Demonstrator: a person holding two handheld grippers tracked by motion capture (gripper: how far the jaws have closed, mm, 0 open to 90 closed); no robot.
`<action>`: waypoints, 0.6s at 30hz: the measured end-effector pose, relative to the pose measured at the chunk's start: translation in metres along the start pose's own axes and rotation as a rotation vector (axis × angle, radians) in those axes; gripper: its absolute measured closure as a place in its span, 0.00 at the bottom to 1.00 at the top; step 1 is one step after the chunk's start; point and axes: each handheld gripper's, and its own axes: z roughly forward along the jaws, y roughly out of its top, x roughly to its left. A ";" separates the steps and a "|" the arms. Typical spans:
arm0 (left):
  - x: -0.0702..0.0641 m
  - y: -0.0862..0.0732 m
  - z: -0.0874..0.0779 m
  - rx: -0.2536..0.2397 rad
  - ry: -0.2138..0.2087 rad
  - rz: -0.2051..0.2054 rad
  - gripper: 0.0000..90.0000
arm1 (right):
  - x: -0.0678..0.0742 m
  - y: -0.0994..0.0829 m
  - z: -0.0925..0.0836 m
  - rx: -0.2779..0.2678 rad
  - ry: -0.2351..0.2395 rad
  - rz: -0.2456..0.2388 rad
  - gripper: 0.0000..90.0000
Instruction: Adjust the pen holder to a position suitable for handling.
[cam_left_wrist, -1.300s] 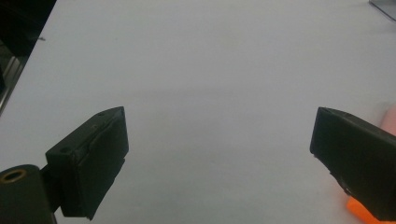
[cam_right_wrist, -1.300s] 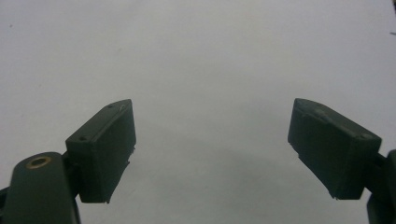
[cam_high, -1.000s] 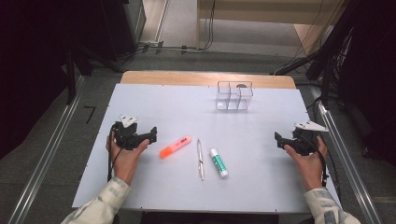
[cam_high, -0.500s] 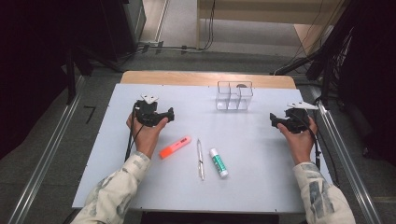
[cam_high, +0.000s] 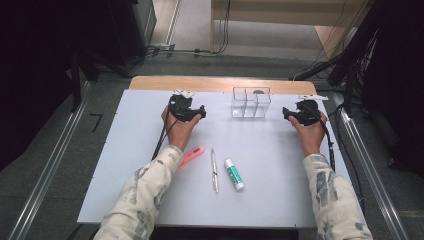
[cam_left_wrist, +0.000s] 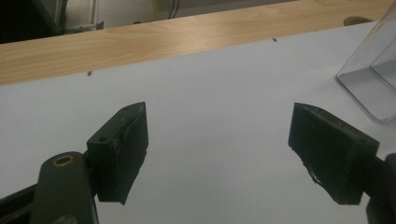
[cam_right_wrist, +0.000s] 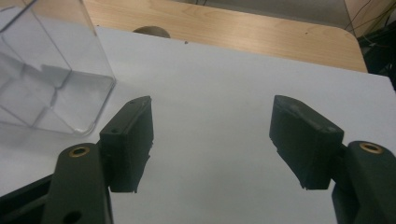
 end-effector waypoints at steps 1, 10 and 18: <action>-0.003 0.001 0.004 0.001 -0.007 -0.001 0.26 | 0.000 0.002 0.007 0.003 0.010 0.009 0.37; -0.044 0.021 0.041 -0.007 -0.071 0.017 0.41 | 0.009 0.008 0.031 0.015 0.107 0.042 0.58; -0.068 0.031 0.052 -0.005 -0.122 0.045 0.69 | 0.026 0.010 0.036 0.017 0.175 0.021 0.70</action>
